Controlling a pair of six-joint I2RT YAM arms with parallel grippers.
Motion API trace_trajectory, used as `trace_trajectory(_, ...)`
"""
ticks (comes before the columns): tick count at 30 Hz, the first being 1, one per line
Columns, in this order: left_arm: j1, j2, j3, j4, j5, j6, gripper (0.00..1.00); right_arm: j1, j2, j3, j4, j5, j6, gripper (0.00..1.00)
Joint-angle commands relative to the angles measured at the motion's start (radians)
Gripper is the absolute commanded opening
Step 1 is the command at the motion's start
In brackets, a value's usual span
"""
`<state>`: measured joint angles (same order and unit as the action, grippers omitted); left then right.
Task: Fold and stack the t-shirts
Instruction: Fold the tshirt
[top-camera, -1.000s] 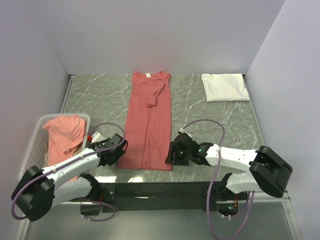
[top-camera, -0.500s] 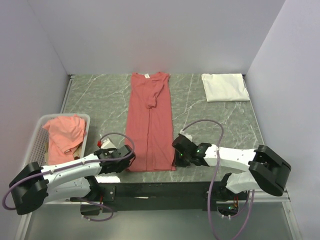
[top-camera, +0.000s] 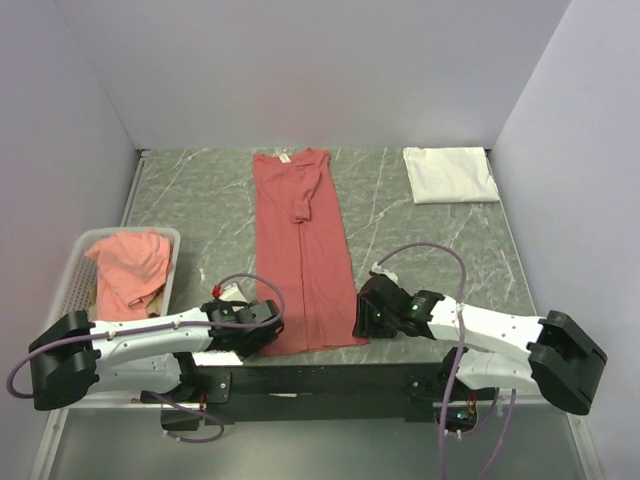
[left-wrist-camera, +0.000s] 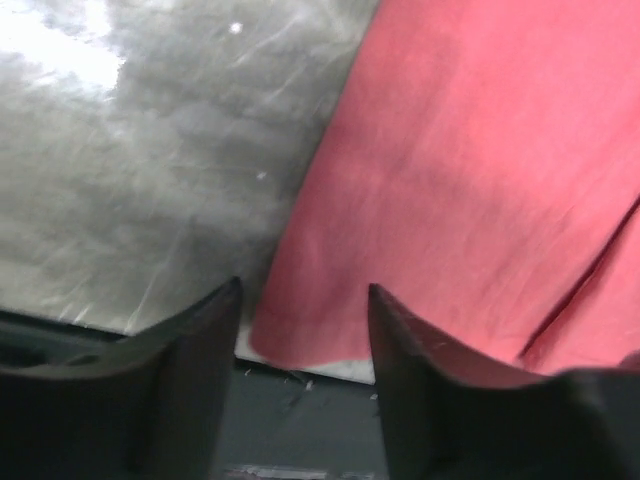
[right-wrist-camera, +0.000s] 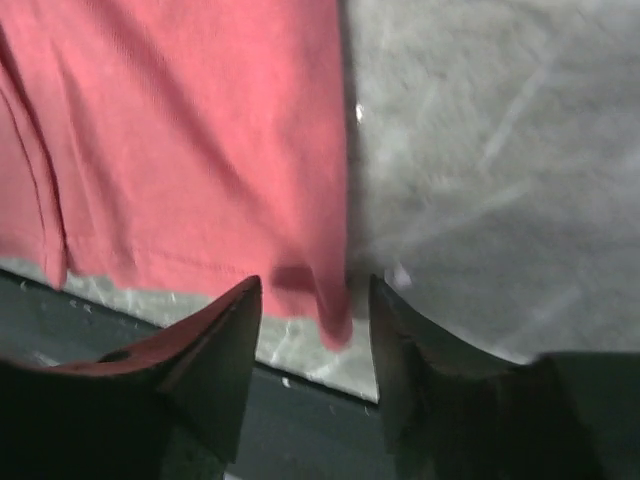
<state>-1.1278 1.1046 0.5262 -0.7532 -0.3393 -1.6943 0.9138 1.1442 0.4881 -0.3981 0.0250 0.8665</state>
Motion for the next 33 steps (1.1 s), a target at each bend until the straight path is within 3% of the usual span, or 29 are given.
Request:
trace_trajectory(1, -0.007, -0.041, 0.05, -0.13, -0.007, -0.016, 0.61, 0.007, -0.098, 0.016, -0.122, 0.006, -0.026, 0.56)
trace_trajectory(5, -0.004, -0.121, 0.093, -0.192, -0.056, -0.007, 0.64, 0.011, -0.172, 0.121, -0.176, -0.003, -0.037, 0.54)
trace_trajectory(10, 0.042, -0.164, 0.121, -0.19, -0.063, 0.063, 0.65, 0.049, -0.083, 0.181, -0.078, -0.057, -0.026, 0.5)
trace_trajectory(20, 0.356, -0.255, 0.187, -0.132, 0.0, 0.344, 0.63, 0.184, 0.21, 0.33, 0.065, -0.031, 0.038, 0.4)
trace_trajectory(33, 0.408, -0.244, 0.186, -0.094, 0.039, 0.409, 0.62, 0.283, 0.417, 0.403, 0.028, 0.075, 0.063, 0.35)
